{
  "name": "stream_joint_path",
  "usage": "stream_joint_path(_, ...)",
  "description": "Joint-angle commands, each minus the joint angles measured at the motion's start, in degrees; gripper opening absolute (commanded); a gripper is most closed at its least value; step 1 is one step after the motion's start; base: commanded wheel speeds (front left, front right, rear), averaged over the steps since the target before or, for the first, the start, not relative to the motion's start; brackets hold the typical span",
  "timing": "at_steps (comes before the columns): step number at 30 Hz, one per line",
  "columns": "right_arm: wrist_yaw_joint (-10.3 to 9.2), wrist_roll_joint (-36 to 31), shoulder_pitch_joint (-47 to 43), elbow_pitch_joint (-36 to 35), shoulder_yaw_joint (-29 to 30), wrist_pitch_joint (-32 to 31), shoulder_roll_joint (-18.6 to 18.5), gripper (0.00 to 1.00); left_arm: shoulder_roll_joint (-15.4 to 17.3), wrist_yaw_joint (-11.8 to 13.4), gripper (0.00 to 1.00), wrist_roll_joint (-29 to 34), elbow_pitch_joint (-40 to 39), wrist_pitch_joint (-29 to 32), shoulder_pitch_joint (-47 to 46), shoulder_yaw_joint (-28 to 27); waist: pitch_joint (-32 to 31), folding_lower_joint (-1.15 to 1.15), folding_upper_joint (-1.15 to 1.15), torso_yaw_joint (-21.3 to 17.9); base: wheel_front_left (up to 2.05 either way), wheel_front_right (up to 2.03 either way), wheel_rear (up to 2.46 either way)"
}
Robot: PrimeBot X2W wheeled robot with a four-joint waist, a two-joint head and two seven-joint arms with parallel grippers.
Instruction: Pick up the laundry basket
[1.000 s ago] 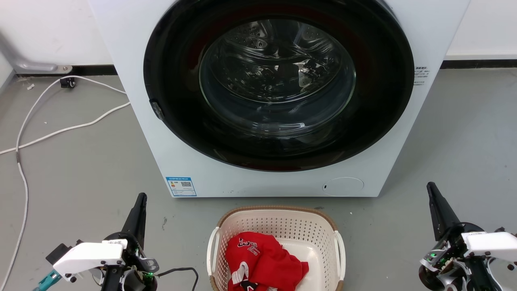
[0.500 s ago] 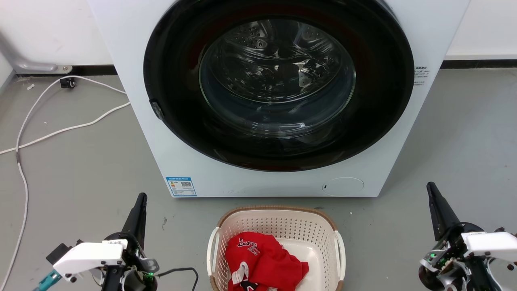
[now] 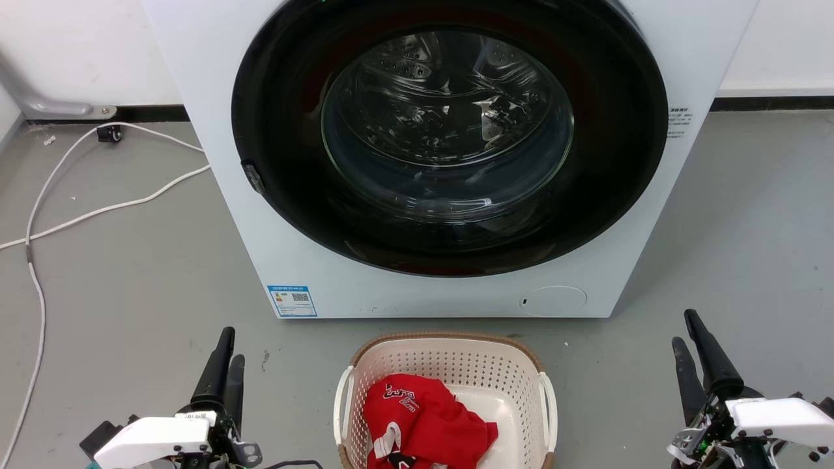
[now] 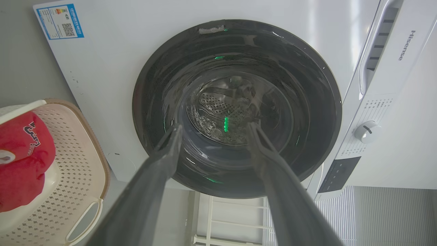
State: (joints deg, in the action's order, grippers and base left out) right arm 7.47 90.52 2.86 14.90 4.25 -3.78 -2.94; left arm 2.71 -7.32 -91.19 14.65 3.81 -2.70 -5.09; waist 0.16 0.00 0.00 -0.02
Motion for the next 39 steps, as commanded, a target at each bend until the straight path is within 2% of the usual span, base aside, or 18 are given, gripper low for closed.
stream_joint_path(1,0.01,-1.28,0.41,-1.38,-0.22,0.7,-0.16,1.0,0.18,-0.03,1.0,0.99,-1.53,-0.72,-0.28,0.07,-0.03,0.0,0.0,0.0,0.0,0.0,0.0)
stream_joint_path(8,0.02,-4.94,-0.37,-1.81,-0.33,2.52,-0.15,1.0,0.19,-0.04,1.0,4.02,-2.29,-2.54,0.72,-1.12,-0.19,0.0,0.0,0.02,0.0,0.0,0.0)
stream_joint_path(15,0.02,-13.42,-0.43,-2.37,1.02,4.18,-0.13,1.0,0.19,-0.06,1.0,8.77,-3.28,-4.21,1.39,-3.5,-0.46,0.0,0.0,0.01,0.0,0.0,0.0)
stream_joint_path(22,0.02,-25.83,-0.66,-5.63,0.92,5.76,-0.12,1.0,0.2,0.81,1.0,14.69,-5.46,-5.77,1.99,-4.8,-0.67,0.0,0.0,-0.01,0.0,0.0,0.0)
stream_joint_path(31,0.02,-43.01,-0.45,-12.61,0.53,7.61,-0.1,1.0,0.21,3.61,1.0,24.1,-12.18,-7.62,2.54,-4.96,-0.56,0.0,0.0,-0.04,0.0,0.0,0.0)
stream_joint_path(34,0.02,-49.25,-0.43,-15.26,-0.7,8.17,-0.1,1.0,0.21,4.37,1.0,25.43,-14.27,-8.22,2.83,-4.63,-0.54,0.0,0.0,-0.06,0.0,0.0,0.0)
stream_joint_path(39,0.02,-56.77,-1.27,-17.79,-2.33,9.12,-0.09,1.0,0.21,2.98,1.0,30.87,-16.76,-9.13,3.76,-2.95,-0.52,0.0,0.0,-0.1,0.0,0.0,0.0)
